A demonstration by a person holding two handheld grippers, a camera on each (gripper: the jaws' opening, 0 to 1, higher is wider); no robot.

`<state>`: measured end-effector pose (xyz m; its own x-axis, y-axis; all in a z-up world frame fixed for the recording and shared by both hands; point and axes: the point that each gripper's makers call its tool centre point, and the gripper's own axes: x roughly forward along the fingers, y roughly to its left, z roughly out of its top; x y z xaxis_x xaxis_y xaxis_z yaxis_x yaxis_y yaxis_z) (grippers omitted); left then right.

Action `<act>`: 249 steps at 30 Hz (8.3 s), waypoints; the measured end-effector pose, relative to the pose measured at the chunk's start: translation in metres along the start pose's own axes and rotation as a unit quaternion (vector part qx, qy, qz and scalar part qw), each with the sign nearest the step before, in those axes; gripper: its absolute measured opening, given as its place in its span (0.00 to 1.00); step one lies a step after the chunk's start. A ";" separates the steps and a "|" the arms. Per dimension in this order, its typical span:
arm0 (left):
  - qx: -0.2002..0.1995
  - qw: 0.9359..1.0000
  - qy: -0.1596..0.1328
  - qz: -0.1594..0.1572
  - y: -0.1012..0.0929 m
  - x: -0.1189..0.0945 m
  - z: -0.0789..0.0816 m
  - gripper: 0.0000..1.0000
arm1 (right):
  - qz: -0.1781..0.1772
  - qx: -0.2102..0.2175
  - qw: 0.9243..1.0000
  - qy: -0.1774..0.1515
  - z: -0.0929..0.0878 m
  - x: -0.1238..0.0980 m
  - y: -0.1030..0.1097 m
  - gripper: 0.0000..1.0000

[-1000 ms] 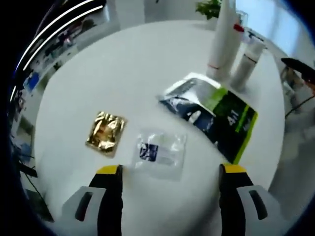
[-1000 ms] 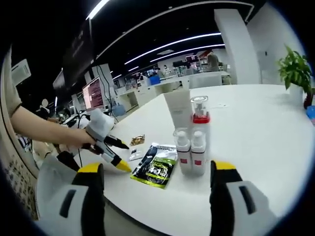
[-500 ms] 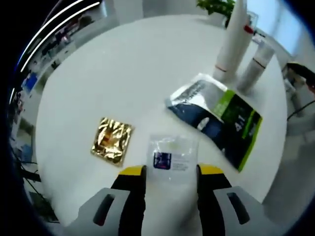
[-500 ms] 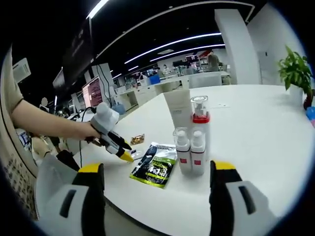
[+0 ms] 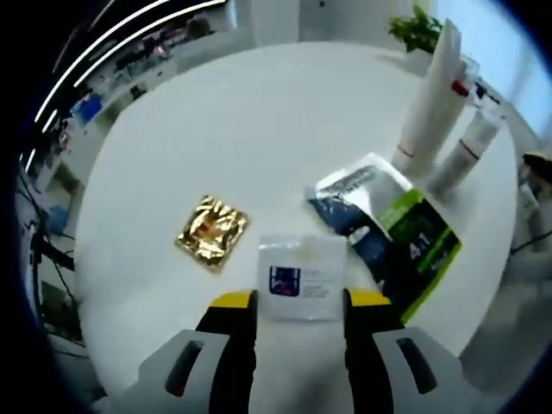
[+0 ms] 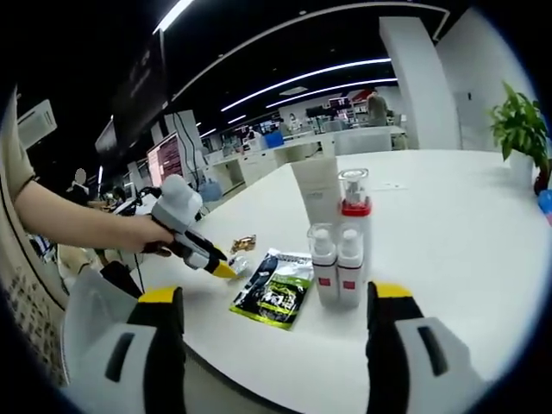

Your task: Arrange the skincare products in the storage area until every visible bottle or jar stands upright without overlapping.

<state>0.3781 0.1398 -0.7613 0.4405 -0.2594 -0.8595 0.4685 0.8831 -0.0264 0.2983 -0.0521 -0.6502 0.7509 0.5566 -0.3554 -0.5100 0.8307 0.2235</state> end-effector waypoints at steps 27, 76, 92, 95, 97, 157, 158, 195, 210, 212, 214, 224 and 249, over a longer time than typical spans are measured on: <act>-0.204 0.971 -0.048 0.115 -0.012 -0.011 -0.030 0.37 | 0.050 -0.005 0.999 0.016 -0.007 0.002 0.017 0.85; -0.128 0.985 -0.097 0.062 -0.006 -0.042 -0.028 0.56 | 0.034 -0.005 0.999 0.013 -0.006 0.001 0.011 0.85; -0.089 0.986 -0.142 0.025 0.003 -0.080 -0.049 0.74 | 0.026 -0.010 0.999 0.023 -0.010 0.001 0.009 0.85; -0.087 0.984 -0.149 0.035 0.009 -0.088 -0.055 0.81 | 0.027 -0.013 0.999 0.025 -0.010 0.002 0.010 0.85; -0.086 0.984 -0.152 0.035 0.010 -0.093 -0.058 0.83 | 0.026 -0.014 0.999 0.027 -0.011 0.002 0.010 0.85; 0.081 0.994 -0.058 -0.044 0.047 -0.039 0.008 0.95 | -0.014 0.008 0.999 0.031 -0.013 0.003 -0.012 0.84; 0.084 0.994 -0.057 -0.046 0.048 -0.037 0.011 0.95 | -0.015 0.008 0.999 0.032 -0.013 0.003 -0.012 0.84; 0.163 0.980 0.070 -0.086 0.092 0.053 0.049 0.61 | -0.062 0.025 0.997 0.038 -0.015 0.001 -0.028 0.84; 0.199 0.973 0.084 -0.083 0.091 0.050 0.049 0.36 | -0.067 0.024 0.997 0.038 -0.015 0.001 -0.031 0.84; 0.197 0.973 0.083 -0.082 0.091 0.050 0.049 0.36 | -0.068 0.025 0.997 0.037 -0.015 0.001 -0.032 0.84; 0.196 0.974 0.083 -0.081 0.091 0.050 0.049 0.36 | -0.069 0.025 0.997 0.037 -0.015 0.001 -0.032 0.84; 0.253 0.960 0.081 -0.085 0.085 0.038 0.055 0.36 | -0.069 0.021 0.997 0.035 -0.014 0.001 -0.031 0.84; 0.412 0.892 0.114 -0.148 0.039 0.038 0.051 0.36 | -0.072 0.017 0.997 0.033 -0.013 0.000 -0.032 0.84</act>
<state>0.4524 0.1444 -0.7690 0.0813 -0.2640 -0.9611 0.9833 0.1785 0.0342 0.3092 -0.0786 -0.6693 0.7862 0.4298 -0.4440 -0.3828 0.9028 0.1962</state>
